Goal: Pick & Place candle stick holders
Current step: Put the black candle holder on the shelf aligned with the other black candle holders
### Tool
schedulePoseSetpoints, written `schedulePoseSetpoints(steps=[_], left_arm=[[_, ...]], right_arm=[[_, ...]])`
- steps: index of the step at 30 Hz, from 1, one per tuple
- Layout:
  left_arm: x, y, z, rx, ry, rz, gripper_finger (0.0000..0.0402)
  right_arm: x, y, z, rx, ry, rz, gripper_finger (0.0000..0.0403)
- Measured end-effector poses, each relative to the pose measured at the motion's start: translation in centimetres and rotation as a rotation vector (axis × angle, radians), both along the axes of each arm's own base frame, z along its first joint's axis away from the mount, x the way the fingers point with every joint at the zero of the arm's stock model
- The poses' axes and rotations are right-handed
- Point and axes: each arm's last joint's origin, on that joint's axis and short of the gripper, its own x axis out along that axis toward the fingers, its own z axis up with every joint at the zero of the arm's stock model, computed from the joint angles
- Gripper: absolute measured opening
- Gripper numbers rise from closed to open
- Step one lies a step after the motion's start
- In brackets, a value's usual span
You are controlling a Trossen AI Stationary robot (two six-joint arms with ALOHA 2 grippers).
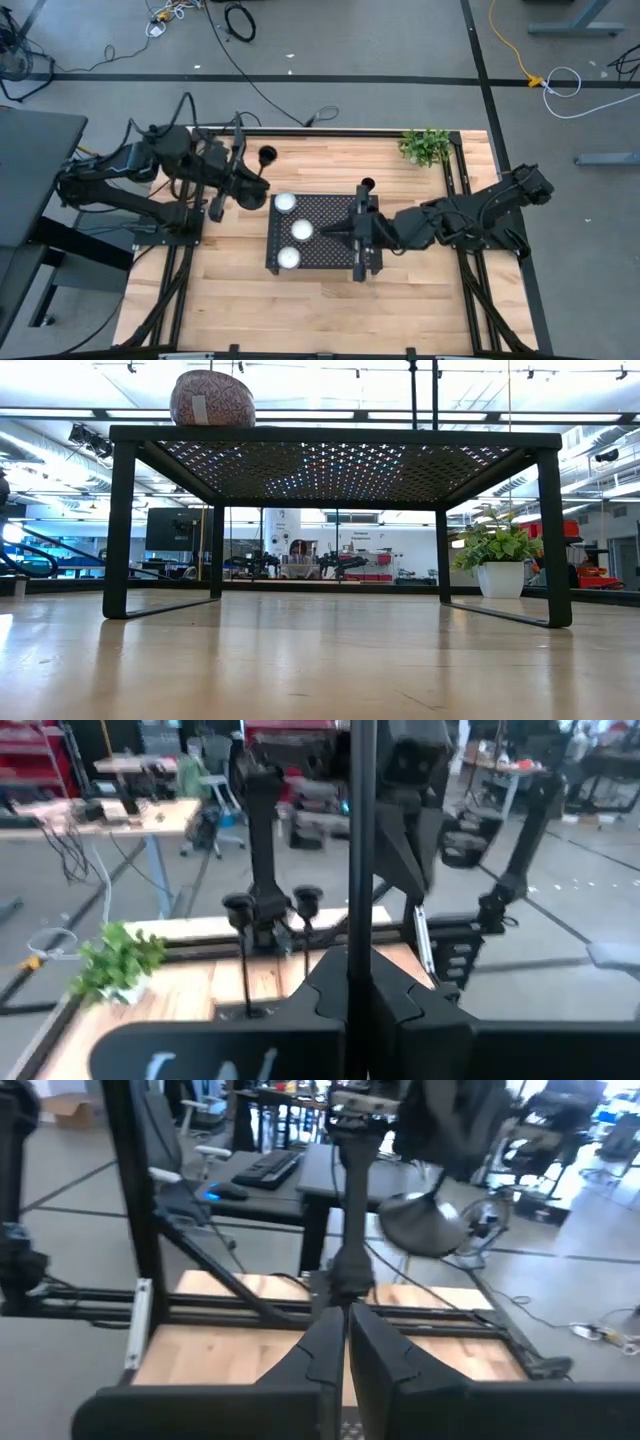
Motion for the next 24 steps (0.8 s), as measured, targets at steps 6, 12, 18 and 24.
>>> schedulePoseSetpoints(steps=[6, 12, 18, 24], left_arm=[[1.7, -1.1, -0.4, 0.017, 0.001, -0.043, 0.0007], [3.0, -1.8, -1.0, 0.037, 0.020, -0.068, 0.0007], [4.0, -1.8, -1.2, 0.044, -0.001, -0.071, 0.0008], [4.5, -1.9, -1.4, 0.051, 0.007, -0.072, 0.0007]], right_arm=[[0.7, -1.2, 0.4, -0.072, -0.043, -0.022, 0.0020], [1.2, -2.2, 0.7, -0.033, -0.077, -0.037, 0.0020], [1.9, -3.2, 1.3, -0.020, -0.143, 0.023, 0.0020], [2.4, -4.4, 1.2, -0.022, -0.151, 0.041, 0.0029]])
